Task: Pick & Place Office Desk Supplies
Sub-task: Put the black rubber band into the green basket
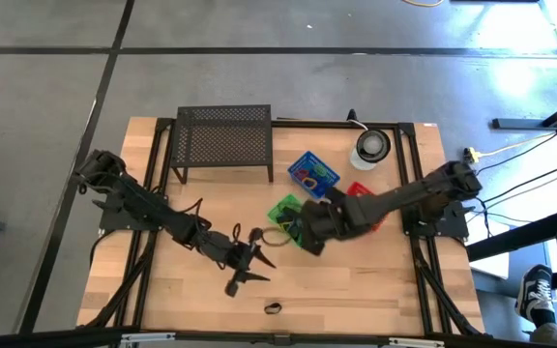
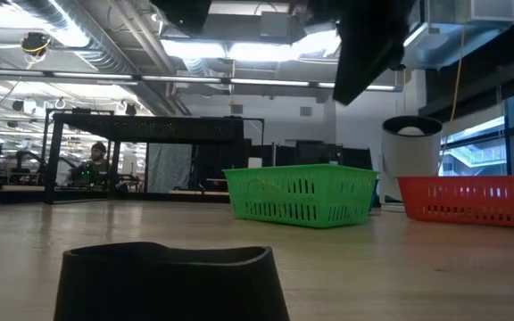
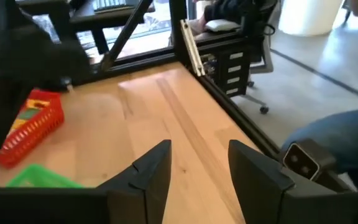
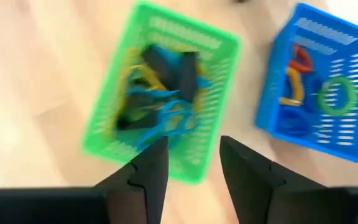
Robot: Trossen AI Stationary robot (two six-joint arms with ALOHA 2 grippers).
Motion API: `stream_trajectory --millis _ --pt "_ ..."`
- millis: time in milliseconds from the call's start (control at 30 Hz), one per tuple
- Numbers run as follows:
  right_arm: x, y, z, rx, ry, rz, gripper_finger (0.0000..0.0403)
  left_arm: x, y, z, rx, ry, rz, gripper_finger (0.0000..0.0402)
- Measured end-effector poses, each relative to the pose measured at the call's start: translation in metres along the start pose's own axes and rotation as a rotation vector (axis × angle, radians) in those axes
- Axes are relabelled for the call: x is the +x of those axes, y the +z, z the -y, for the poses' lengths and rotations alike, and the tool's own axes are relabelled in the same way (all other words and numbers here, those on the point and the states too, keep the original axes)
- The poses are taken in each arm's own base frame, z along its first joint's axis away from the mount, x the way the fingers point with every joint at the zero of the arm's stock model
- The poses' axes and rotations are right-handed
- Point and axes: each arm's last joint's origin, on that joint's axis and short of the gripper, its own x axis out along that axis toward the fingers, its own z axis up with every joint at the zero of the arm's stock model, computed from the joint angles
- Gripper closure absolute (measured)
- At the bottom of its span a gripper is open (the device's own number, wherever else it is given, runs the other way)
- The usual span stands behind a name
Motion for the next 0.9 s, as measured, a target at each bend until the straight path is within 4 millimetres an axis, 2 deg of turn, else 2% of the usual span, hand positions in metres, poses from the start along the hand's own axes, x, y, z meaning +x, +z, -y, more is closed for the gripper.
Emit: stream_trajectory --millis 167,300,467,767,900 --pt "-0.014 -0.019 -0.022 -0.012 -0.001 0.061 0.0257 0.013 -0.013 0.008 -0.068 -0.013 -0.006 0.0229" --pt "-0.021 -0.028 -0.032 0.026 0.018 0.071 0.0257 0.029 -0.029 0.019 -0.142 -0.069 -0.001 0.0208" --pt "-0.027 -0.038 -0.041 0.091 0.041 0.079 0.0257 0.043 -0.054 0.036 -0.236 -0.161 -0.084 0.0191" --pt "-0.038 -0.053 -0.053 0.138 0.040 0.145 0.0257 0.071 -0.076 0.062 -0.107 -0.228 -0.145 0.0191" --pt "-0.041 -0.059 -0.057 0.138 0.053 0.147 0.0257 0.079 -0.083 0.064 -0.069 -0.229 -0.166 0.0190"
